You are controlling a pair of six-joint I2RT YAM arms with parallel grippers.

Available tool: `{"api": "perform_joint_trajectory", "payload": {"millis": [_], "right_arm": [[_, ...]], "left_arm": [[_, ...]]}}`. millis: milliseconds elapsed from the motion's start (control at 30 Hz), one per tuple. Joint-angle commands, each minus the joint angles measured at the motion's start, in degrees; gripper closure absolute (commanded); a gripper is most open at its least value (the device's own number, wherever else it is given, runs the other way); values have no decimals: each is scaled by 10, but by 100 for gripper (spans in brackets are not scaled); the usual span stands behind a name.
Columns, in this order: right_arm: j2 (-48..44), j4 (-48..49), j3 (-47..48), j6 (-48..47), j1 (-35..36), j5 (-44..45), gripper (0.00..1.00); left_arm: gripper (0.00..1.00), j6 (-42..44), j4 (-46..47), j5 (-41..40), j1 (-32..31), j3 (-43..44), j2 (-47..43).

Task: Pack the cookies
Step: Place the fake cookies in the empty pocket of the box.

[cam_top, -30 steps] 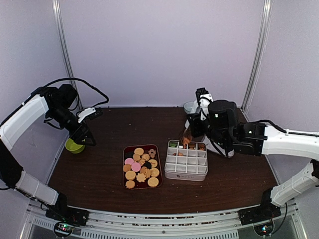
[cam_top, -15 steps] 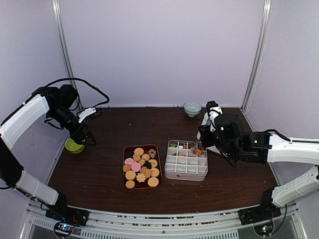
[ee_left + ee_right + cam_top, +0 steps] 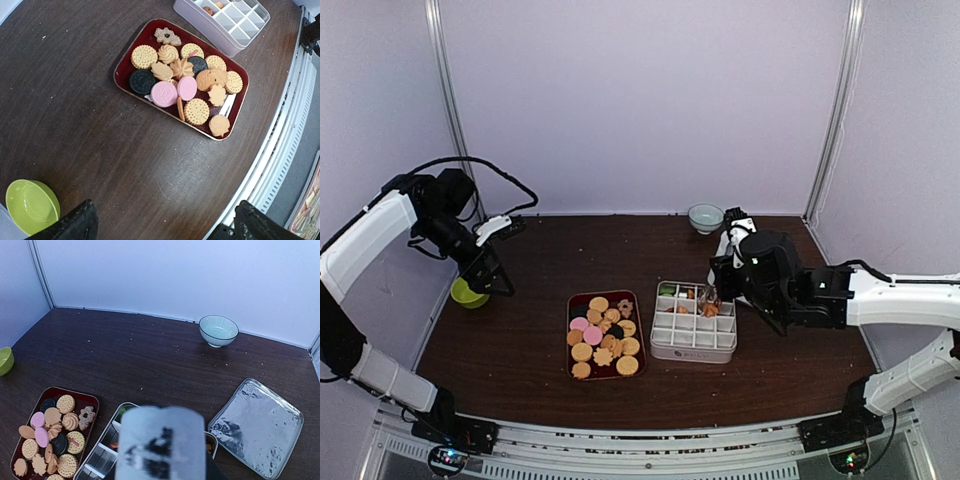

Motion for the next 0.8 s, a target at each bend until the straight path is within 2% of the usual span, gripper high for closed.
{"api": "perform_joint_trajectory", "payload": {"millis": [0, 133, 300, 400, 767], "right_arm": [[7, 21, 24, -2, -5, 0, 73], [12, 18, 31, -3, -6, -1, 69], [12, 13, 36, -5, -9, -2, 66], [12, 12, 38, -6, -9, -3, 64], [5, 2, 51, -17, -11, -9, 62]], "left_arm": [[2, -16, 28, -17, 4, 3, -21], [2, -41, 65, -69, 4, -2, -42], [2, -79, 147, -200, 4, -20, -83], [2, -82, 186, -249, 4, -45, -108], [2, -69, 182, -203, 5, -58, -125]]}}
